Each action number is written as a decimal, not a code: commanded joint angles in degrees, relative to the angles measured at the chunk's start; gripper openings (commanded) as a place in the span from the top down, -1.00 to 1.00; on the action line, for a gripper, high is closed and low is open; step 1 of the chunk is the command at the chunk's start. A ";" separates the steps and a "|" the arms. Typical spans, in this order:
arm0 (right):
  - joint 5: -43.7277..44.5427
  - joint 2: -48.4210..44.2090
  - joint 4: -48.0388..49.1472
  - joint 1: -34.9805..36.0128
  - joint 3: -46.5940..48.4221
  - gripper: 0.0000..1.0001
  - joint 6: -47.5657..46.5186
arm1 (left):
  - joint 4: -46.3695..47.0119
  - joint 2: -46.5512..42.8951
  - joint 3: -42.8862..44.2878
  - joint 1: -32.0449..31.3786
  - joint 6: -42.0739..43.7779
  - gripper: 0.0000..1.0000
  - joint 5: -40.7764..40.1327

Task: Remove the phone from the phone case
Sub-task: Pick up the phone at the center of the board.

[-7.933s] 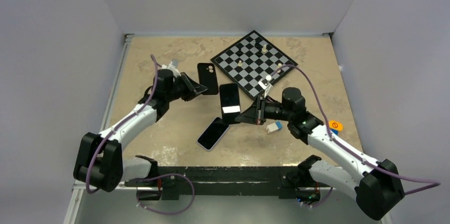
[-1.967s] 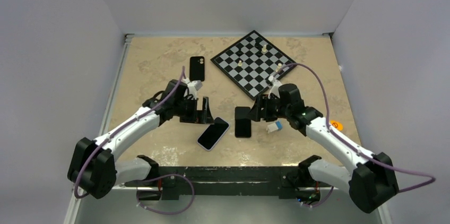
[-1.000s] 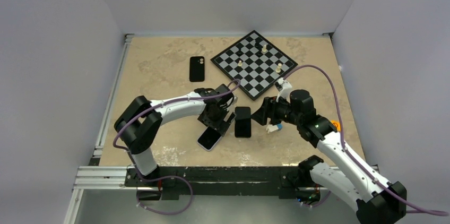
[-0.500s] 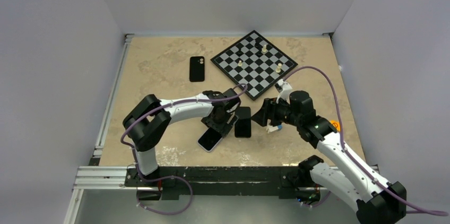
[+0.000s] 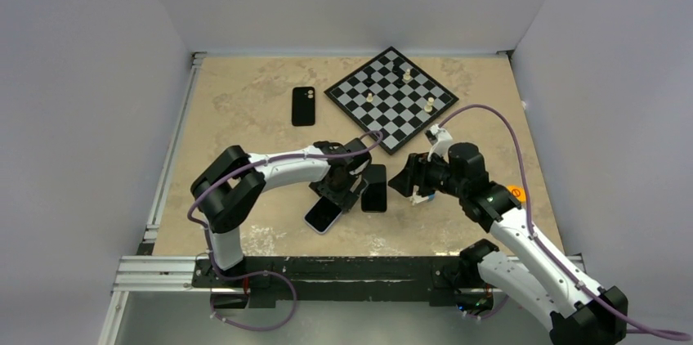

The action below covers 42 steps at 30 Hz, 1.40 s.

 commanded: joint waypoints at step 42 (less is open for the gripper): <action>-10.80 25.87 9.87 9.00 15.00 -0.39 8.75 | 25.30 -44.33 -22.84 0.09 14.05 1.00 9.33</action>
